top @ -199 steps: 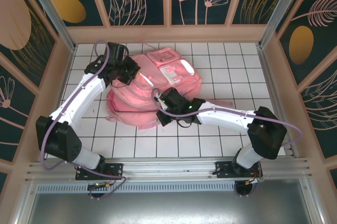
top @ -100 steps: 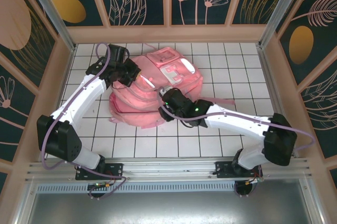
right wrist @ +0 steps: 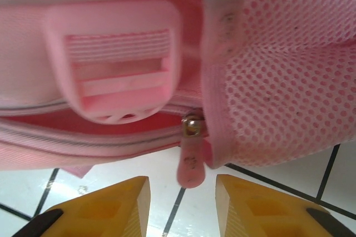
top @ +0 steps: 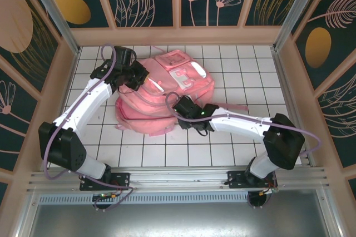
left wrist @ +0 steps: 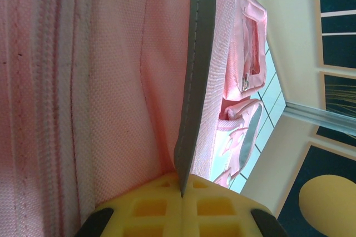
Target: Pack books, pencil case, and school supplies into a backpack
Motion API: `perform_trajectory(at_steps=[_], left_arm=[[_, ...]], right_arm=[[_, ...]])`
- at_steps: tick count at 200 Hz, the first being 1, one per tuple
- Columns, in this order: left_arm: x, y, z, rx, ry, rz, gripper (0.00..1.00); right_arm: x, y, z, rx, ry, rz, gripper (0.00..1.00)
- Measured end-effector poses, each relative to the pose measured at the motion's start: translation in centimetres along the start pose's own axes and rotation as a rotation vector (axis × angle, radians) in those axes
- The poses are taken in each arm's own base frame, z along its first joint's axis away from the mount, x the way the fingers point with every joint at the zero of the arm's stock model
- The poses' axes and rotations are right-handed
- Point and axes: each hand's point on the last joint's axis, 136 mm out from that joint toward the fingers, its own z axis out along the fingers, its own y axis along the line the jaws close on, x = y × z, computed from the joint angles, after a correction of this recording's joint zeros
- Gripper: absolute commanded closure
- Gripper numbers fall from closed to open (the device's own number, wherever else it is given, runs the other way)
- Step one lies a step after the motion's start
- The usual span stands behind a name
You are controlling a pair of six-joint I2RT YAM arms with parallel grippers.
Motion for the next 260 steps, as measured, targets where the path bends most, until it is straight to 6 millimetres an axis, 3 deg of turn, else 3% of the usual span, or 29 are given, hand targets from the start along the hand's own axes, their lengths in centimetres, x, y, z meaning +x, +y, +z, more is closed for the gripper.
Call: perform_trajectory(at_steps=[77, 97, 125, 192, 260], left_arm=[[0.0, -0.1, 0.0, 0.005, 0.003, 0.001, 1.0], [0.0, -0.2, 0.0, 0.01, 0.002, 0.001, 1.0], [0.0, -0.2, 0.1, 0.014, 0.001, 0.002, 1.0], [0.0, -0.3, 0.1, 0.018, 0.003, -0.005, 1.0], [0.0, -0.7, 0.1, 0.057, 0.0, -0.042, 1.0]], right_arm=[[1.0, -0.9, 2.4, 0.038, 0.056, 0.008, 0.67], [1.0, -0.7, 2.8, 0.038, 0.066, 0.005, 0.77], [0.9, -0.6, 3.0, 0.039, 0.068, -0.004, 1.0], [0.5, 0.3, 2.0, -0.013, 0.055, -0.002, 1.0], [-0.1, 2.5, -0.4, -0.202, -0.032, 0.011, 1.0]])
